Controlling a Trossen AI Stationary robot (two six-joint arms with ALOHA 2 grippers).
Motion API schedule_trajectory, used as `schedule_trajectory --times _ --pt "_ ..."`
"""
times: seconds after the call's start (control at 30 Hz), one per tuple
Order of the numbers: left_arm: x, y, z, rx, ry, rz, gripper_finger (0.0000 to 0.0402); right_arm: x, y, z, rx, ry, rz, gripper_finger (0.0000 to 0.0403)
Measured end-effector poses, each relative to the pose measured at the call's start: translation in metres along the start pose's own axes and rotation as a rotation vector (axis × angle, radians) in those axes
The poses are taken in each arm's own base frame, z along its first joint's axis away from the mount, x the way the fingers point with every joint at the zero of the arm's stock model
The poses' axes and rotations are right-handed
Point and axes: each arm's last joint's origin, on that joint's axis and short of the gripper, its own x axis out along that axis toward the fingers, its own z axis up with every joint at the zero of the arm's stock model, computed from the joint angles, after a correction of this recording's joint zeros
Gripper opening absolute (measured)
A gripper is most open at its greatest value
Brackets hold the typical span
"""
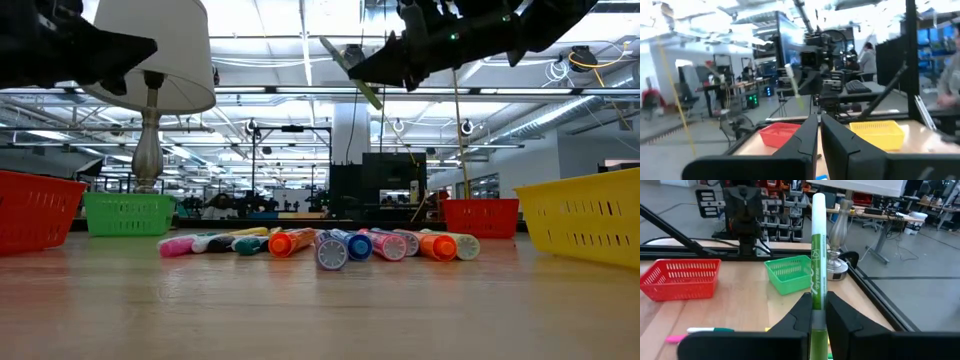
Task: Pick & Place Markers
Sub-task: Put the right green marker pen into the green basket
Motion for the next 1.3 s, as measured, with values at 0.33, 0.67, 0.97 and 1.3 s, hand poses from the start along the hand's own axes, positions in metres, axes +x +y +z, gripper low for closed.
schedule_trajectory --times 0.33,0.67,0.97,1.3 --pt "0.026 0.002 -0.011 -0.101 0.057 0.127 0.0124 0.000 0.003 0.004 0.009 -0.044 0.054 0.0024" --pt "0.094 -0.001 0.002 -0.048 0.110 0.165 0.0236 -0.002 0.017 0.006 -0.026 -0.070 0.170 0.0024" --pt "0.179 -0.008 0.017 0.100 0.110 0.067 0.0252 -0.003 0.017 0.009 -0.049 -0.101 0.168 0.0024" --pt "0.211 -0.010 0.024 0.130 0.085 0.039 0.0253 -0.003 0.017 0.011 -0.062 -0.117 0.167 0.0025"
